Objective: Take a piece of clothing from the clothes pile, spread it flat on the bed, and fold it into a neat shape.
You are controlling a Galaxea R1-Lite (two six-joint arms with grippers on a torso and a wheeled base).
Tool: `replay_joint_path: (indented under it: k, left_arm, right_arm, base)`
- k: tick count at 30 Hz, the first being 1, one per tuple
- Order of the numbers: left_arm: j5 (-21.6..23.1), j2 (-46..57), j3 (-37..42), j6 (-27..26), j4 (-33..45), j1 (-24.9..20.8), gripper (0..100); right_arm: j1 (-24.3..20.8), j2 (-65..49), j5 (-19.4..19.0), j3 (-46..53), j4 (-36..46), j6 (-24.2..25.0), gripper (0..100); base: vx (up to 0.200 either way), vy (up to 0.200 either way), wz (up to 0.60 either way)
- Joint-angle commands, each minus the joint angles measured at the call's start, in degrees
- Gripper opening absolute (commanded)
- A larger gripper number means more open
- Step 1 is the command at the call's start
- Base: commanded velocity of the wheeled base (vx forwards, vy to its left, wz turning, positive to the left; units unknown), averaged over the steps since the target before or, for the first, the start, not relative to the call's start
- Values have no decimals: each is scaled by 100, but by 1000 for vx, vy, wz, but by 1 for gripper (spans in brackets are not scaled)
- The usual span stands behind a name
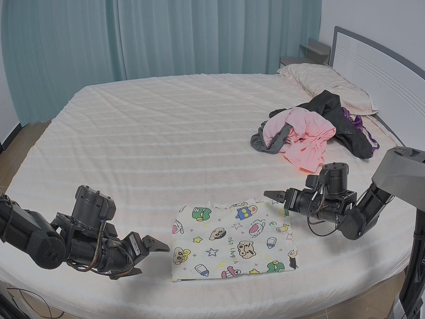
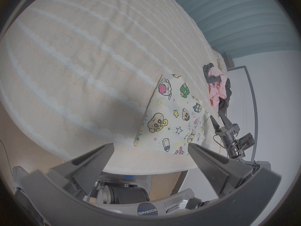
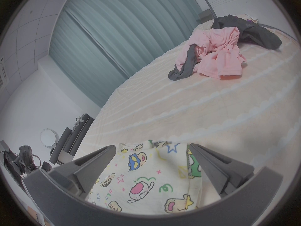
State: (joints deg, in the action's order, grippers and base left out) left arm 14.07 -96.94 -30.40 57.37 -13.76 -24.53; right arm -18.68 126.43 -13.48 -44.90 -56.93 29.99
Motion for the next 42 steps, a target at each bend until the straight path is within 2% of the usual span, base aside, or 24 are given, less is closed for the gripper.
replay_joint_path:
  k: [1,29,30,42]
  left_arm:
    - [-1,-9,8,2,-4,-8,100]
    - [-1,-44,26,2,-4,-8,100]
    - [-1,-44,26,2,-4,-8,100]
    - [-1,-44,26,2,-4,-8,100]
  right_arm:
    - [-66,-92,-14,139,-2,-2,100]
    - [-22,532,-32,-248,-2,7,100]
    - [-13,541,-32,-274,-2,7,0]
    - [294,804,-23,-581,-11,33,0]
  base:
    - [0,0,0]
    - [0,0,0]
    - [0,0,0]
    - [0,0,0]
